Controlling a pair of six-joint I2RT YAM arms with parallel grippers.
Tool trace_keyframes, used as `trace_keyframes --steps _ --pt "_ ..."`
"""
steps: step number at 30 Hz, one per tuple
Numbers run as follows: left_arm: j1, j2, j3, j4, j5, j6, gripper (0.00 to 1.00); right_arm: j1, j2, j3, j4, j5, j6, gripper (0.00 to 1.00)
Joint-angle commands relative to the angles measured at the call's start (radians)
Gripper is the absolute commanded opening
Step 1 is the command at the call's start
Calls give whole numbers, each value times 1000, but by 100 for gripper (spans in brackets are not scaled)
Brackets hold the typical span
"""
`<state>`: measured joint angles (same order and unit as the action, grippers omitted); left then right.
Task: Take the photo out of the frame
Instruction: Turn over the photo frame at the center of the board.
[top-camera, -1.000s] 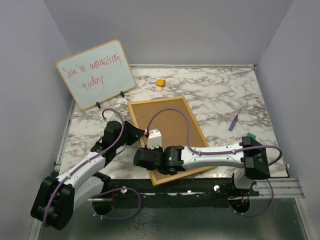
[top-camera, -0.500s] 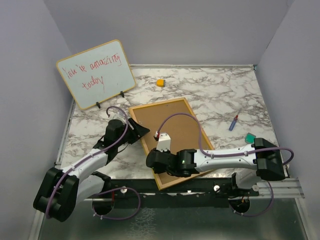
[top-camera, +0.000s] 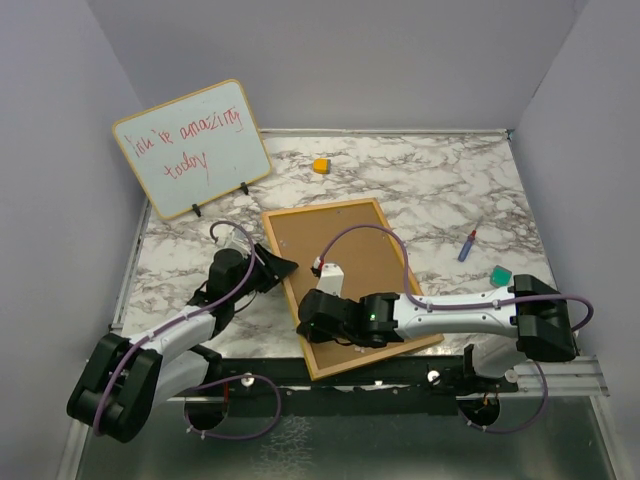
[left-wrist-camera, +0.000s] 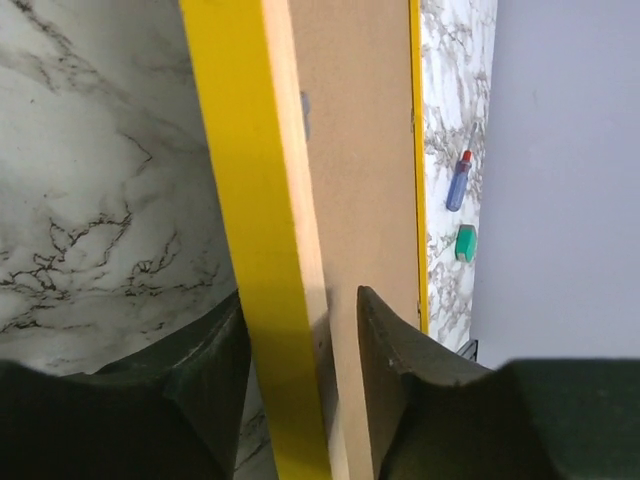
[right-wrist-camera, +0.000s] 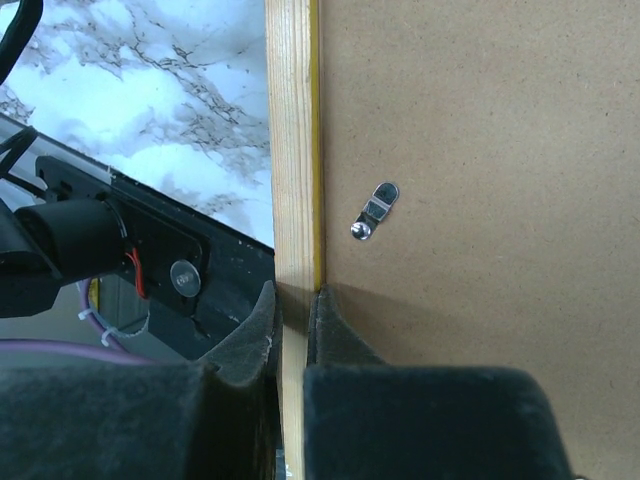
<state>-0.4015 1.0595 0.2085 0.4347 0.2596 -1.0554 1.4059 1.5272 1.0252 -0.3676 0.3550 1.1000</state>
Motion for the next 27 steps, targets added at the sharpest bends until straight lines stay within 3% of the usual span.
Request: trace_keyframes --steps 1,5,12,20,24,27 --pt "-5 13 0 59 17 3 39 1 -20 26 110 -52 14 0" --pt "-5 33 7 60 19 5 34 1 -12 27 126 -63 17 0" --pt "-5 38 8 59 11 0 39 1 -18 21 167 -90 -24 0" --pt "-5 32 13 59 10 -9 24 0 -2 43 112 -67 -17 0" --pt "-5 15 12 48 13 -12 42 0 4 50 71 -47 -4 0" --pt "-5 -10 14 24 2 -20 45 0 -3 44 66 -47 -4 0"
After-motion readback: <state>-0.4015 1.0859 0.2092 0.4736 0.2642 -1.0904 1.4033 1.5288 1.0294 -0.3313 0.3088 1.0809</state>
